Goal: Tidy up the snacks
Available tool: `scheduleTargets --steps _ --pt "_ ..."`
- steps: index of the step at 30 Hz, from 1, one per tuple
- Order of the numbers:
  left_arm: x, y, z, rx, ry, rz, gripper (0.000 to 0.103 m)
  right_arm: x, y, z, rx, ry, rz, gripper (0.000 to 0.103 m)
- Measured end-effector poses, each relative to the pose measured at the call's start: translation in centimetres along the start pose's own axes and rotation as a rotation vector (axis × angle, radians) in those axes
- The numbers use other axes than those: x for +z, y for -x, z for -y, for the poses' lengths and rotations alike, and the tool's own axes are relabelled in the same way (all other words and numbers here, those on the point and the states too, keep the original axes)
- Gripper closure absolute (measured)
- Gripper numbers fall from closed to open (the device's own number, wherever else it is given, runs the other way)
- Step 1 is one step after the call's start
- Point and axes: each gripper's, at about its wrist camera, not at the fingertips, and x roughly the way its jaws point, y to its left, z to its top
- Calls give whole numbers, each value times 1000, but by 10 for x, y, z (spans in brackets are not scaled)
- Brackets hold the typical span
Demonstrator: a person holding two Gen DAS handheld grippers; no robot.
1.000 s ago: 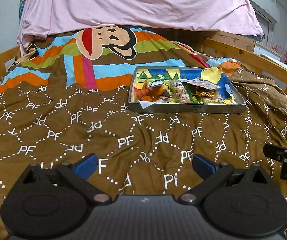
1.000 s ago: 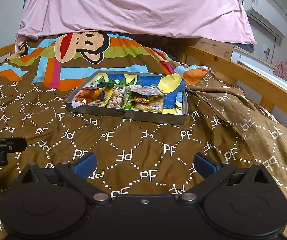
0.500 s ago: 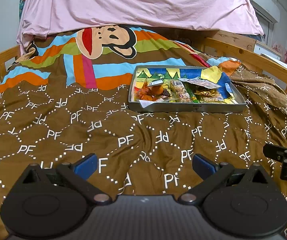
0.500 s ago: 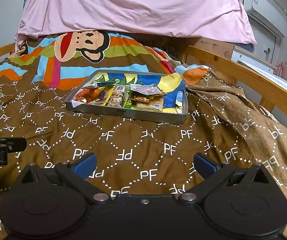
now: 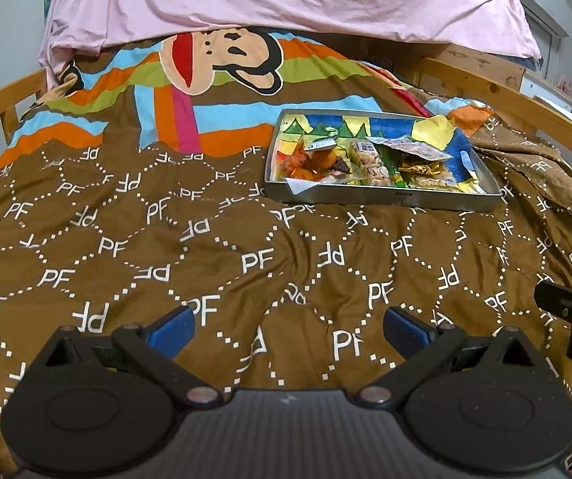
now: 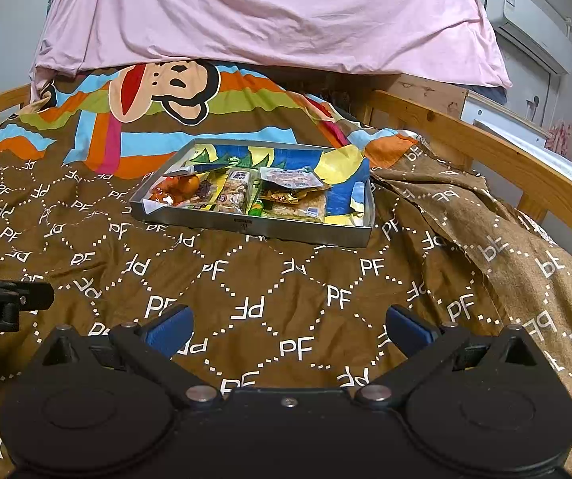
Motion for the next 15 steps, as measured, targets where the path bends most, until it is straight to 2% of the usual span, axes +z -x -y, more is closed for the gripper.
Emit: scheduleTargets --steps 15 --pt "0 0 3 -16 -15 -6 0 -1 -1 0 1 2 -2 1"
